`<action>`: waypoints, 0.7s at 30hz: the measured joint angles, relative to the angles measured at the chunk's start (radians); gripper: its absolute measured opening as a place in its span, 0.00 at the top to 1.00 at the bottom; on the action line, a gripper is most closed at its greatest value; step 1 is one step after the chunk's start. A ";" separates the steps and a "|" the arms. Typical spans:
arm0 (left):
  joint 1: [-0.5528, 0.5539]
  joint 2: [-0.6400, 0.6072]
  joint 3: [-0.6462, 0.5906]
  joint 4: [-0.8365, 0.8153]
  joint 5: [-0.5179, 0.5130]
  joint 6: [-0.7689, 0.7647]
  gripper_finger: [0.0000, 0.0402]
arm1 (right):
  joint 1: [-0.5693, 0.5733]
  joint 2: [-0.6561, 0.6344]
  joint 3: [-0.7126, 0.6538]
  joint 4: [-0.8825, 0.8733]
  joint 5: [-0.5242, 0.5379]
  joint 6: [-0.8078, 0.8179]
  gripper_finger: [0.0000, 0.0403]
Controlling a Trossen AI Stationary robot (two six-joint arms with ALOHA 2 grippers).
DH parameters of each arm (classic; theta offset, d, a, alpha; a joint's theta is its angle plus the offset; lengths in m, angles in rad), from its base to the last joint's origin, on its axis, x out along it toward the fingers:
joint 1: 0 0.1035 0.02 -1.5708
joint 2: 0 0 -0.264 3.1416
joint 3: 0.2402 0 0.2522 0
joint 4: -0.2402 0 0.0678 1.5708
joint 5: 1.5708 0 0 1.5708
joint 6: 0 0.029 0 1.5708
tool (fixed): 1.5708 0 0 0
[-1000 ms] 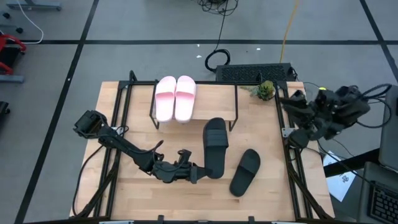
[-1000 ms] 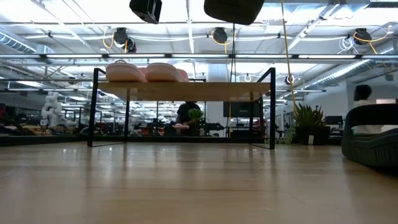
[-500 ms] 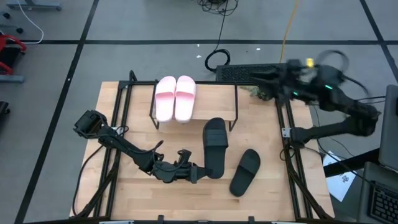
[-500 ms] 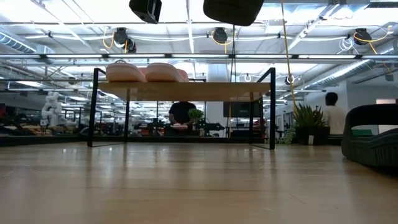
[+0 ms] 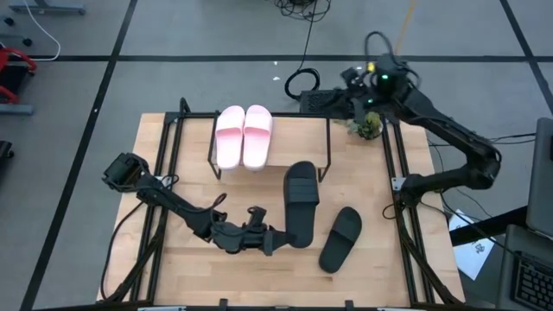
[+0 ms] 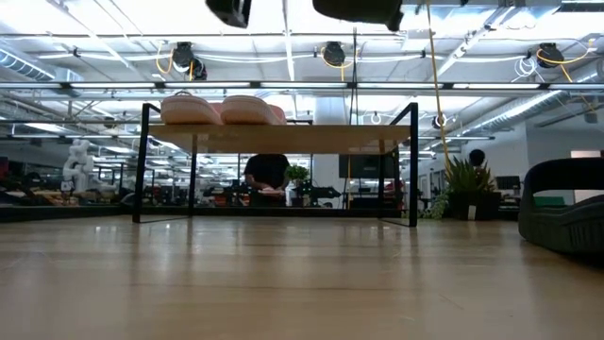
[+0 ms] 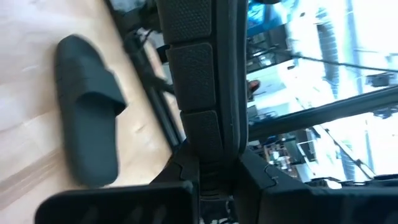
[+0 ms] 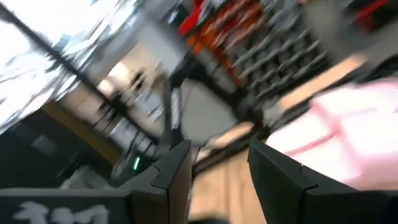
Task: Pick and place slides into the shelf
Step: Put the left black slides on the shelf
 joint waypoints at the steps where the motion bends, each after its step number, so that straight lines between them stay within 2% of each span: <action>1: 0.003 0.000 0.000 0.020 0.000 0.017 0.90 | -0.004 0.016 0.000 -0.003 -0.059 -0.008 0.63; 4: 0.018 -0.001 0.000 0.062 0.009 0.062 0.91 | -0.004 0.051 -0.001 -0.005 -0.228 -0.005 0.63; 6: 0.034 -0.001 0.000 0.089 0.047 0.079 0.91 | -0.002 0.065 -0.002 -0.013 -0.302 -0.004 0.63; 14: 0.090 -0.001 0.000 0.100 0.121 0.090 0.91 | -0.019 0.076 -0.090 -0.016 -0.336 -0.031 0.63; 21: 0.091 -0.001 0.000 0.105 0.127 0.105 0.91 | -0.038 0.077 -0.200 -0.016 -0.382 -0.030 0.63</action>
